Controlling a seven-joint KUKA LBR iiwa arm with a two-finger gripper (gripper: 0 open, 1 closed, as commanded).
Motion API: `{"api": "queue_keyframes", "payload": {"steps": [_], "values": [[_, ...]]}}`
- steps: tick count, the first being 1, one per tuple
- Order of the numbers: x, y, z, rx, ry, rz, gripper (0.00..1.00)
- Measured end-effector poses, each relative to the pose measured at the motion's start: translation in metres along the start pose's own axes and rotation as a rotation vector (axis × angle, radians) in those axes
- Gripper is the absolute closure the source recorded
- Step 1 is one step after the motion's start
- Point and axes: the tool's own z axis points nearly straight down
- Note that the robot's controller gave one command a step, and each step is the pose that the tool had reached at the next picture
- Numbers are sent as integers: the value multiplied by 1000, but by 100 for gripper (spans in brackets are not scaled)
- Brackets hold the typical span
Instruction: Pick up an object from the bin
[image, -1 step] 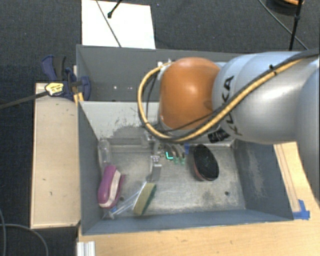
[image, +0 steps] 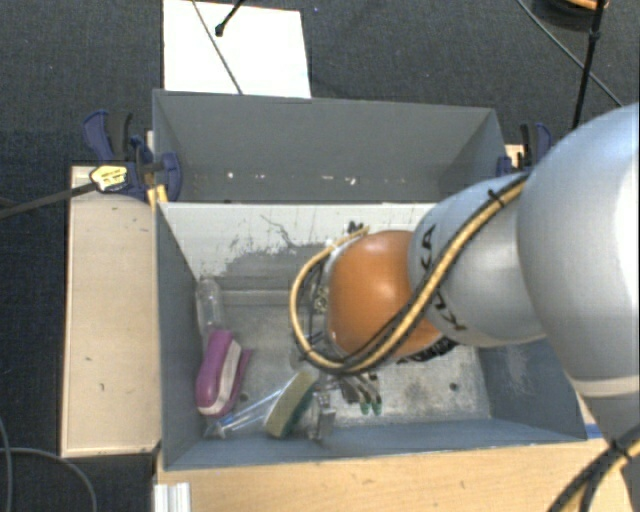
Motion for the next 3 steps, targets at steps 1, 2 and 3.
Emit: {"api": "queue_keyframes", "payload": {"steps": [1, 2, 3], "values": [[-4, 0, -4, -2, -10, 7, 100], [-28, -30, 18, -1, -13, -423, 100], [-11, -14, -199, 1, -18, -387, 100]]}}
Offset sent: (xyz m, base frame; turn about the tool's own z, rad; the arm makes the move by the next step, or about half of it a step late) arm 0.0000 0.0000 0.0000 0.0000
